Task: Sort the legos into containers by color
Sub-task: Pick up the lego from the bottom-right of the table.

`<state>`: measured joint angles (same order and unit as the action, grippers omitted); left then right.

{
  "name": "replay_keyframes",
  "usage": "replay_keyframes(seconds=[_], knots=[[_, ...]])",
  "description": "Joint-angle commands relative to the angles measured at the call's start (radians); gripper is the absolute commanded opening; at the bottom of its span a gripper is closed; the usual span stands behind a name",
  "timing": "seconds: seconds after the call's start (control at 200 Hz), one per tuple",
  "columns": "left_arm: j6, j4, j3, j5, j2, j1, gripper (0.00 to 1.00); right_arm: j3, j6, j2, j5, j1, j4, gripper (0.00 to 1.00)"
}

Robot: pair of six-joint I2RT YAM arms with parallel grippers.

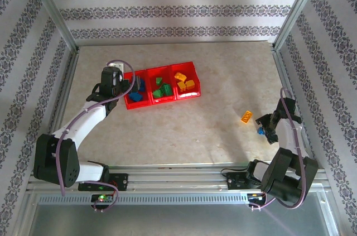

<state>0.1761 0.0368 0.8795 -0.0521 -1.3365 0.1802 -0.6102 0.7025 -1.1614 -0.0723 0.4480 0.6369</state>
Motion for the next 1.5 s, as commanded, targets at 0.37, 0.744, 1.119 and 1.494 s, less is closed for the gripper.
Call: replay_keyframes(seconds=[0.37,0.744,1.119,1.494], knots=[[0.026,-0.022,0.01,0.052,-0.008,-0.022,1.0,-0.047,-0.003,-0.189,0.006,-0.041,-0.111,0.54],[0.037,-0.033,-0.015,0.029,0.027,-0.022,1.0,-0.072,0.0,-0.24,0.017,-0.101,-0.107,0.26],[0.063,-0.031,-0.023,0.006,0.049,-0.024,1.0,-0.135,0.019,-0.076,0.051,-0.262,-0.026,0.22],[0.167,-0.029,-0.083,-0.032,0.076,-0.044,1.0,-0.324,0.058,-0.026,0.181,-0.632,-0.041,0.21]])
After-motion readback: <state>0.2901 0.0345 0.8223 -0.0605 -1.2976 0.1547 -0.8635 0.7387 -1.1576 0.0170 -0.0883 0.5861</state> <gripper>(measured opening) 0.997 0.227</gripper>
